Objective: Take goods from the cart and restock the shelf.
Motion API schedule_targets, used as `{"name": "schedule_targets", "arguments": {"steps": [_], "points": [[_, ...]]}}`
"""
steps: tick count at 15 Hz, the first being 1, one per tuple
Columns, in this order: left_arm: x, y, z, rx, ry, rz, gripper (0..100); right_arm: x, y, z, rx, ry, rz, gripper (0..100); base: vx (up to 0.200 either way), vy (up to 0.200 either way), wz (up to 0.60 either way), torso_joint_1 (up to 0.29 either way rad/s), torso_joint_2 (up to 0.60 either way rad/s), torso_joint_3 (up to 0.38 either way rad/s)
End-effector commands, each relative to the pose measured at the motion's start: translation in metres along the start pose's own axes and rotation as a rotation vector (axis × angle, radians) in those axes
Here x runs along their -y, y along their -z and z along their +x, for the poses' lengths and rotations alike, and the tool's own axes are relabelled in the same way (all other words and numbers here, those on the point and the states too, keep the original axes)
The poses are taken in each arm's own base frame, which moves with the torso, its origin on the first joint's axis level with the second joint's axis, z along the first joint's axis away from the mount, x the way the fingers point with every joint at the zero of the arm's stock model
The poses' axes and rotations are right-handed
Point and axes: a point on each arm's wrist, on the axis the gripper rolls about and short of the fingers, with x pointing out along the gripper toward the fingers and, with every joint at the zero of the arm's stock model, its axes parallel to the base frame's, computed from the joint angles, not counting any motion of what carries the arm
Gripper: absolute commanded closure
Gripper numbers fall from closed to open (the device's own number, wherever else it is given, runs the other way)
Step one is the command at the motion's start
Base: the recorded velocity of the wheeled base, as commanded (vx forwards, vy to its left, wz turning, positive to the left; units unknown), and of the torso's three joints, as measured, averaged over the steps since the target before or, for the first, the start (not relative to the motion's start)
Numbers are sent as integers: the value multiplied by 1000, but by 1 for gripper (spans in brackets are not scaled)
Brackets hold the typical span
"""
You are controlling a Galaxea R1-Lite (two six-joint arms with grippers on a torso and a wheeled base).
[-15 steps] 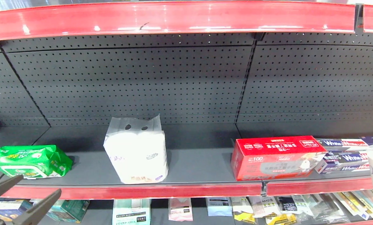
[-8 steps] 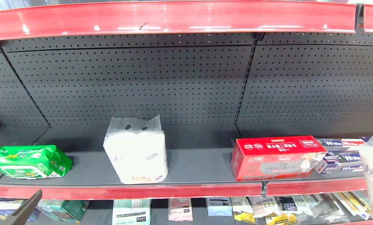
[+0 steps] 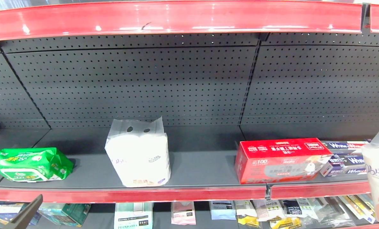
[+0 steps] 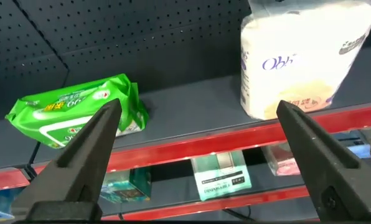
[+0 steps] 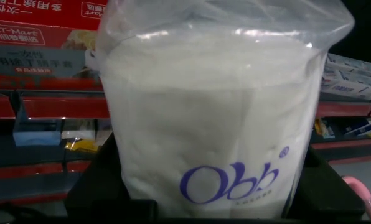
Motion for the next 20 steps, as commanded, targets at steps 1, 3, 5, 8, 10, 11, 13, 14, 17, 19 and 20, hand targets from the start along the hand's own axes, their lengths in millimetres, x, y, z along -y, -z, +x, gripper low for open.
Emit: {"name": "schedule_targets", "arguments": {"steps": [1, 3, 5, 8, 10, 11, 13, 14, 17, 19, 20], "points": [[0, 0, 1, -5, 2, -1, 0, 0, 0, 1, -6, -2, 0, 100, 0, 0, 0, 0, 0, 0], [0, -1, 1, -3, 3, 0, 0, 0, 0, 1, -5, 0, -1, 100, 0, 0, 0, 0, 0, 0], [0, -1, 2, -5, 4, 1, 0, 0, 0, 1, -5, 0, 0, 100, 0, 200, 0, -5, -2, -2], [0, -1, 2, -5, 4, 2, 0, 0, 1, 0, -7, 1, 1, 100, 0, 200, 0, 14, 6, 1], [0, 0, 0, 1, 2, 31, 0, 0, 1, 1, -8, -1, -1, 100, 0, 100, 0, 1, 1, -1], [0, 0, 0, 3, 2, 39, 0, 0, 1, 1, -7, -3, -2, 100, 0, 0, 0, 0, 0, 0], [0, 0, 0, 3, 2, 39, 0, 0, 1, 1, -7, -4, -2, 100, 0, 0, 0, 0, 0, 0], [0, 1, -1, 3, 1, 40, 0, 0, 0, 1, -4, -3, -3, 100, 0, 0, 0, 0, 0, 0], [2, 5, -6, 19, -1, 48, 0, 1, -3, -1, 11, 1, -5, 100, 0, 0, 0, 0, 0, 0], [2, 5, -7, 24, -2, 48, 0, 2, -5, -2, 24, 6, -6, 100, -100, 0, 0, 1, 1, 6], [2, 5, -7, 27, -3, 50, 0, 3, -8, -3, 32, 7, -8, 100, 0, 0, 0, 0, 0, 0]]}}
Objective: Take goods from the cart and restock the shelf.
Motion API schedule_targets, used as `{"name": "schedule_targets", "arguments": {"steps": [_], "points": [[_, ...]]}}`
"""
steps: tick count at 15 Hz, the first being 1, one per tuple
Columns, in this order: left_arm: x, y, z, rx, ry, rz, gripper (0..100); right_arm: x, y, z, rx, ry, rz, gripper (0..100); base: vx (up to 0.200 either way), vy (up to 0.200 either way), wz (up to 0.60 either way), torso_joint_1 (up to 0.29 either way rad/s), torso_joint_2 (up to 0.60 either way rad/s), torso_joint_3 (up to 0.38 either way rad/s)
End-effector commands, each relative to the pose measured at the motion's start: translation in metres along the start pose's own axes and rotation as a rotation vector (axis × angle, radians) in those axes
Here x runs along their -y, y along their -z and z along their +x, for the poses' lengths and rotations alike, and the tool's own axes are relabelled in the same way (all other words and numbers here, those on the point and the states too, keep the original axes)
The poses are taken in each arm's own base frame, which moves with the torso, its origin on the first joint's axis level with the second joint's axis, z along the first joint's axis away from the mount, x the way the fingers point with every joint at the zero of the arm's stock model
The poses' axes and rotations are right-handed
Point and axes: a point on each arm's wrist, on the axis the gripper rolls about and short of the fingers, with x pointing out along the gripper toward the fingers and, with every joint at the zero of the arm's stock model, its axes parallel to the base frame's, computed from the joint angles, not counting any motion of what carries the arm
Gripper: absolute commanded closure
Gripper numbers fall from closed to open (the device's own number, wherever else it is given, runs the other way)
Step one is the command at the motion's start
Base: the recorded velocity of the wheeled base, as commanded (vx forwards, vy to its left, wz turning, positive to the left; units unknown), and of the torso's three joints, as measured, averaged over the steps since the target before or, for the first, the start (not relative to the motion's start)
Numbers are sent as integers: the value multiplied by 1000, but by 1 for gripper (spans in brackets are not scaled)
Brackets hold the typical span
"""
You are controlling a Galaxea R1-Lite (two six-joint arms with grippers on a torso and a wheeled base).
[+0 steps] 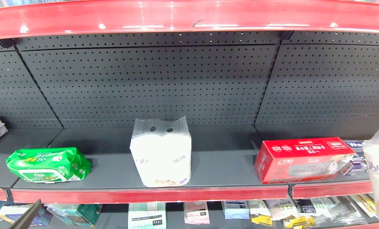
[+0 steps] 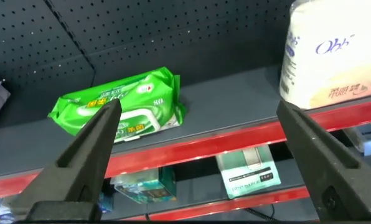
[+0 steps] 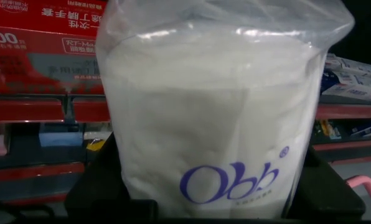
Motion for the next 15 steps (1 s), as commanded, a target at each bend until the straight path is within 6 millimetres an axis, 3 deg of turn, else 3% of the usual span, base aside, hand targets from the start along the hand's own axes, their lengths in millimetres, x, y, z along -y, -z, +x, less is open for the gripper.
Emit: {"name": "schedule_targets", "arguments": {"steps": [1, 5, 8, 15], "points": [[1, 1, -2, 9, -2, 9, 0, 2, -5, -1, 15, 2, -1, 100, 0, 0, 0, 0, 0, 0], [3, 7, -6, 12, -2, 37, 0, 2, -6, -2, 24, 5, -1, 100, 0, 0, 0, 0, 0, 0], [3, 7, -6, 12, -3, 37, 0, 2, -6, -2, 25, 3, -1, 100, -200, 0, 0, 9, 4, -1], [4, 6, -8, 44, 34, 60, 0, 4, -10, -4, 41, 9, -8, 100, 0, 0, 0, 0, 0, 0]]}}
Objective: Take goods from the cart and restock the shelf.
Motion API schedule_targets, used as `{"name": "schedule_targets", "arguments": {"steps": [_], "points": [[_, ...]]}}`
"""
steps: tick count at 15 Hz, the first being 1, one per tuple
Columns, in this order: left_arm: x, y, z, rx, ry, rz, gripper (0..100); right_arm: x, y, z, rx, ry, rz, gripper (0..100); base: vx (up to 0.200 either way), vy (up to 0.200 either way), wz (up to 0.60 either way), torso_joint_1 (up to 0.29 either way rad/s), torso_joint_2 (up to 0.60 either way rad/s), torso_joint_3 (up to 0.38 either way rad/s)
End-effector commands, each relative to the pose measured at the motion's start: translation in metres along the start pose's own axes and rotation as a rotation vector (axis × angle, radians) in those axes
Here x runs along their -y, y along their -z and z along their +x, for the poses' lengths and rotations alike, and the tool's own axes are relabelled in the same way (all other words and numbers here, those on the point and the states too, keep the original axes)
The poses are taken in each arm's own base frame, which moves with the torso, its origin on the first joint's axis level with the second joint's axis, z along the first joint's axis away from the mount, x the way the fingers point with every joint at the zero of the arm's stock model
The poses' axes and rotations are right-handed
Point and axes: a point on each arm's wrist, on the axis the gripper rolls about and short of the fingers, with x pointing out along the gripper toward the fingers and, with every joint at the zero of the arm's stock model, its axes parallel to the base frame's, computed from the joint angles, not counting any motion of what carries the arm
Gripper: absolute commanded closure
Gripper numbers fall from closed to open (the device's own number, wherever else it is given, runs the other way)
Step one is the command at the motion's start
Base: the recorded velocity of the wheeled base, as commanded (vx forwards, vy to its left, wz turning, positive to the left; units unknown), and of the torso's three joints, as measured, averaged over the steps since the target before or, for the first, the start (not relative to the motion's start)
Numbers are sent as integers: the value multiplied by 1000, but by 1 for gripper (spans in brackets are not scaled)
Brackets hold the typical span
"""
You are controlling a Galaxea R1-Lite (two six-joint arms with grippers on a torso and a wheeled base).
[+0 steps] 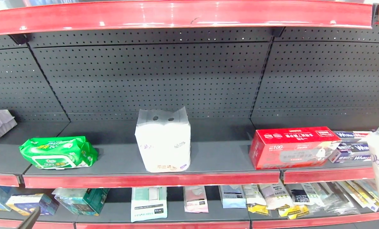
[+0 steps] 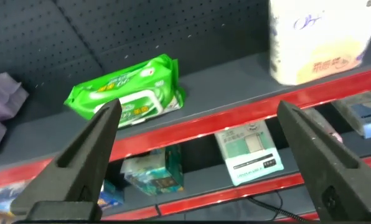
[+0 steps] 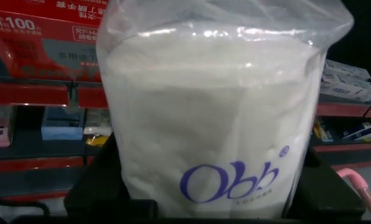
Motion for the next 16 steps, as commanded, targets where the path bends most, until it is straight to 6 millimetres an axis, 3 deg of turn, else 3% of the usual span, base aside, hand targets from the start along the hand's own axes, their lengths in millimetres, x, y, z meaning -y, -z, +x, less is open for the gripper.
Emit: {"name": "schedule_targets", "arguments": {"steps": [1, 8, 13, 16], "points": [[1, 0, -1, 20, 40, 3, 0, 0, 0, 0, 3, 0, -1, 100, 0, 0, 0, 0, 0, 0], [4, 2, -3, 38, 100, 35, 0, 3, -11, -3, 46, 1, -6, 100, 0, 0, 600, 0, 3, 1], [5, 9, -4, 7, 50, -66, 0, 7, -36, -6, 153, -87, -40, 100, 0, 0, 0, 0, 0, 0], [10, 27, -14, -78, -46, -90, 0, -1, -62, 21, 199, -244, -36, 100, 0, 0, 0, 0, 0, 0]]}}
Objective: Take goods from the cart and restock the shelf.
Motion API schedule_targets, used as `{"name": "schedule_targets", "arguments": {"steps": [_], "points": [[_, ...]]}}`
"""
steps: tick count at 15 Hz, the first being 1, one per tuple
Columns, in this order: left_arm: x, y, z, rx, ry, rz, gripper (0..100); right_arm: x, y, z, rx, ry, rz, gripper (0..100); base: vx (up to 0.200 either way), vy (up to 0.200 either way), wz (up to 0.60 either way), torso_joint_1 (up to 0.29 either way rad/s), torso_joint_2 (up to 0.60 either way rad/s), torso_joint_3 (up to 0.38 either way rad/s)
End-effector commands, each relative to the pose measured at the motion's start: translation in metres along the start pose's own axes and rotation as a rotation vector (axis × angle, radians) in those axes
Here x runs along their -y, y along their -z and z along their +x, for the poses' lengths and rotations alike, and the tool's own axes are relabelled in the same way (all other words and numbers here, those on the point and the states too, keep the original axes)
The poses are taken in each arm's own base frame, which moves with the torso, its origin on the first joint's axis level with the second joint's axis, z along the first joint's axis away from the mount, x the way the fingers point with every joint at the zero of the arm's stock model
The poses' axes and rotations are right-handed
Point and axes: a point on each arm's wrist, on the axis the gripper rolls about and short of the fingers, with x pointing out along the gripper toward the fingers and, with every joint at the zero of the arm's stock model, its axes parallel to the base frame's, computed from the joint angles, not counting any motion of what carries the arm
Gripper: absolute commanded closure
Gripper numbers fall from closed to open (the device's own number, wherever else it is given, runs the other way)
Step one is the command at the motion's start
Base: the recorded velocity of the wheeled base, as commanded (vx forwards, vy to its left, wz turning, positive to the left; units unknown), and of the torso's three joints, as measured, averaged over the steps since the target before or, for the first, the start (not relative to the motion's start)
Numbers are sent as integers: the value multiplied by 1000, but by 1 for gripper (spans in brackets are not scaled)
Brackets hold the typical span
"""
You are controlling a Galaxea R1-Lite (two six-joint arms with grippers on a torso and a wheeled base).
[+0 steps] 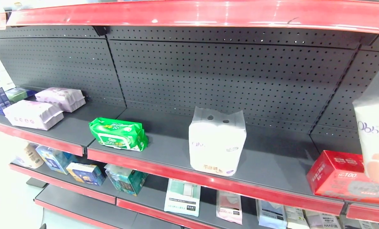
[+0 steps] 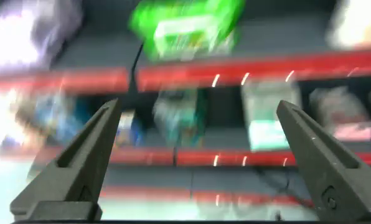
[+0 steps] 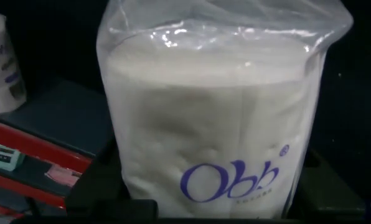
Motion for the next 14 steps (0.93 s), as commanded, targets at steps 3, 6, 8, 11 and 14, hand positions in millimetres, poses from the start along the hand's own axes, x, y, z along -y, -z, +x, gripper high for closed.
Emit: {"name": "schedule_targets", "arguments": {"steps": [3, 6, 8, 11, 14], "points": [[4, 13, -12, 15, -69, -181, 0, -5, -6, 46, -25, -96, 22, 100, 0, 0, 0, 0, 0, 0], [8, 27, -24, 5, -109, -239, 0, -6, -4, 51, -43, -108, 56, 100, 0, 0, 0, 0, 0, 0], [8, 27, -24, 13, -122, -231, 0, -7, -4, 52, -46, -109, 59, 100, 0, 0, 0, 0, 0, 0], [9, 29, -30, 83, -237, -168, 0, -7, -4, 51, -45, -112, 58, 100, 0, 0, 0, 0, 0, 0], [9, 34, -29, 42, -237, -194, 0, -8, -4, 54, -51, -117, 58, 100, 0, 0, 0, 0, 0, 0]]}}
